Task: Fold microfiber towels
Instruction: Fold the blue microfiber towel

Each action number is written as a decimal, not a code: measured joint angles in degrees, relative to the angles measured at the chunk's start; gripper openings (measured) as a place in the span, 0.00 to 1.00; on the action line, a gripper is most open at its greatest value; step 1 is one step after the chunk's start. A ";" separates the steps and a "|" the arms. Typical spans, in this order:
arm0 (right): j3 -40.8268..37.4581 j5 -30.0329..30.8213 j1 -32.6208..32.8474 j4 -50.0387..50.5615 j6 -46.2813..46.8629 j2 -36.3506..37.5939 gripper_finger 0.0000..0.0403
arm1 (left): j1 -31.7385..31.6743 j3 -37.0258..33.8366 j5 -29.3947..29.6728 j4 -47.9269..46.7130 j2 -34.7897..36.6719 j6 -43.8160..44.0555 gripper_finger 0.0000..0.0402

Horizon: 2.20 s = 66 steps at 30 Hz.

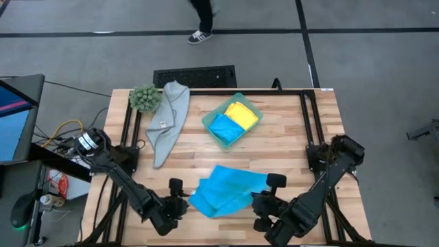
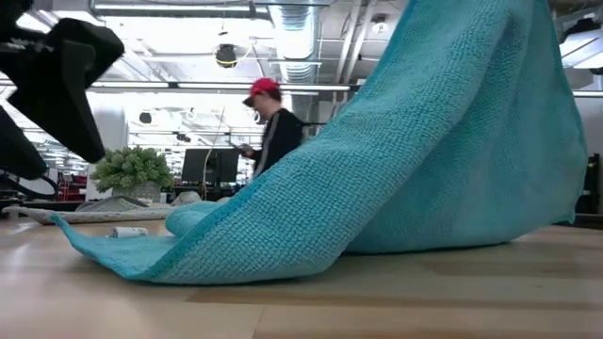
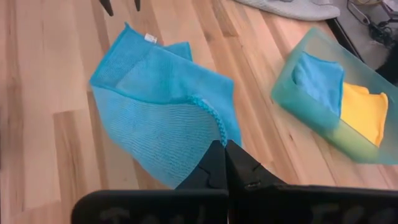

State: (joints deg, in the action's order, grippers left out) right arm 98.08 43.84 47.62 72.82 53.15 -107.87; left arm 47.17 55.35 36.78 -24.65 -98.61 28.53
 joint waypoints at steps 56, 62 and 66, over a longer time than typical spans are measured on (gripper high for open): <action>0.04 7.13 1.53 11.43 16.15 3.08 0.01 | -3.91 27.15 4.15 -44.12 -5.53 11.85 0.00; -2.03 11.82 1.49 16.98 21.23 3.61 0.01 | -2.93 37.27 10.39 -65.58 -5.34 24.06 0.00; -4.19 15.78 -0.05 17.29 21.67 4.75 0.01 | -4.76 37.75 12.32 -64.71 -3.34 19.33 0.00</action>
State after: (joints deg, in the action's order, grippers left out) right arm 93.90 59.62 47.57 90.11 74.83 -103.12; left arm 42.41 93.10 49.09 -89.36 -101.95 47.86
